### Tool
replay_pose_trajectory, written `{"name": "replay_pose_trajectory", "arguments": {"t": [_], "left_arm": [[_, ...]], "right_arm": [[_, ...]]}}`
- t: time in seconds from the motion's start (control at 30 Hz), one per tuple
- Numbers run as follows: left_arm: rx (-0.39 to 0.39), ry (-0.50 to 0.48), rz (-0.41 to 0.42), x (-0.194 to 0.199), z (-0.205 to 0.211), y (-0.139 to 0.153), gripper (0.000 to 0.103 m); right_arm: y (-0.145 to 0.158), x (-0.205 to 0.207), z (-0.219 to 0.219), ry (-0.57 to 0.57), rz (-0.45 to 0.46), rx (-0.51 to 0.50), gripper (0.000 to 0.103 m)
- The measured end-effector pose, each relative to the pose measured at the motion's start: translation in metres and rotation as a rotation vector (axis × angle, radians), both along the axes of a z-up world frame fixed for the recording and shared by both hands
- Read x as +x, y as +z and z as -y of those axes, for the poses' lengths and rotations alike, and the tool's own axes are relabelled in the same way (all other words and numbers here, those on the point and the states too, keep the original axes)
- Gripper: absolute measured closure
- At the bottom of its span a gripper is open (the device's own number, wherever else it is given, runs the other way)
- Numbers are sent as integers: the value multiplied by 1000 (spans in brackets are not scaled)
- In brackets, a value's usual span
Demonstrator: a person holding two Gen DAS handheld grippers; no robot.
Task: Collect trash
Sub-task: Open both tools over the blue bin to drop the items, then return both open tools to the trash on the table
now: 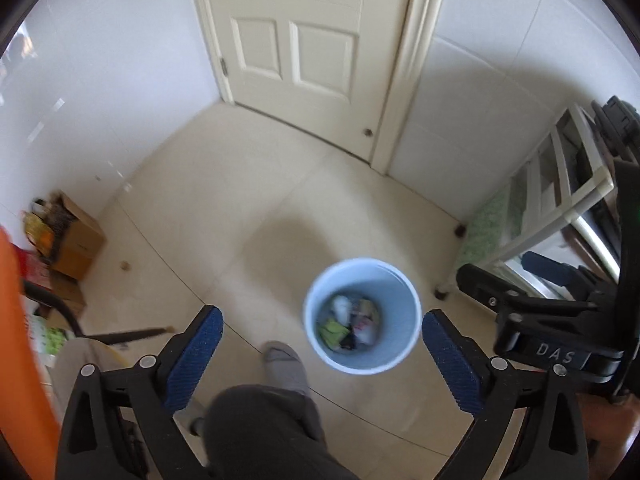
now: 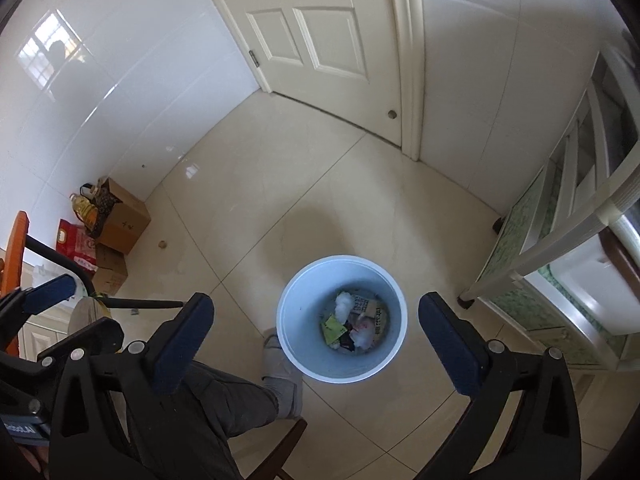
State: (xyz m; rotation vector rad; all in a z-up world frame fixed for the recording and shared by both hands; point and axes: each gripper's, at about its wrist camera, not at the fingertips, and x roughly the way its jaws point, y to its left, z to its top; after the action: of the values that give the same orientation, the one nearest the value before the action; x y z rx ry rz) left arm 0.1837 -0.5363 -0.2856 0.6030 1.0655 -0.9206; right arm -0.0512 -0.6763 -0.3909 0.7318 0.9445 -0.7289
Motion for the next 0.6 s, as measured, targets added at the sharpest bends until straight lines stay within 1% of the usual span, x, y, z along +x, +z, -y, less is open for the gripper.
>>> {"name": "replay_pose_trajectory", "arguments": {"t": [0.13,0.33,0.47,0.6], "left_arm": [[-53,35,20,-15,-20,22,5],[-176,98,70,-30,-65,69,5],[-250,142,123,-36,-109,101,4],[-304,192,162,-48,-153,123,4]], "right_arm": [[23,5,-14,8,27,-29,0],[76,16,-42,43,86,-104,0],[115,27,-62,75,133,-157,0],[151,41,-86,121,183,-207,0]]}}
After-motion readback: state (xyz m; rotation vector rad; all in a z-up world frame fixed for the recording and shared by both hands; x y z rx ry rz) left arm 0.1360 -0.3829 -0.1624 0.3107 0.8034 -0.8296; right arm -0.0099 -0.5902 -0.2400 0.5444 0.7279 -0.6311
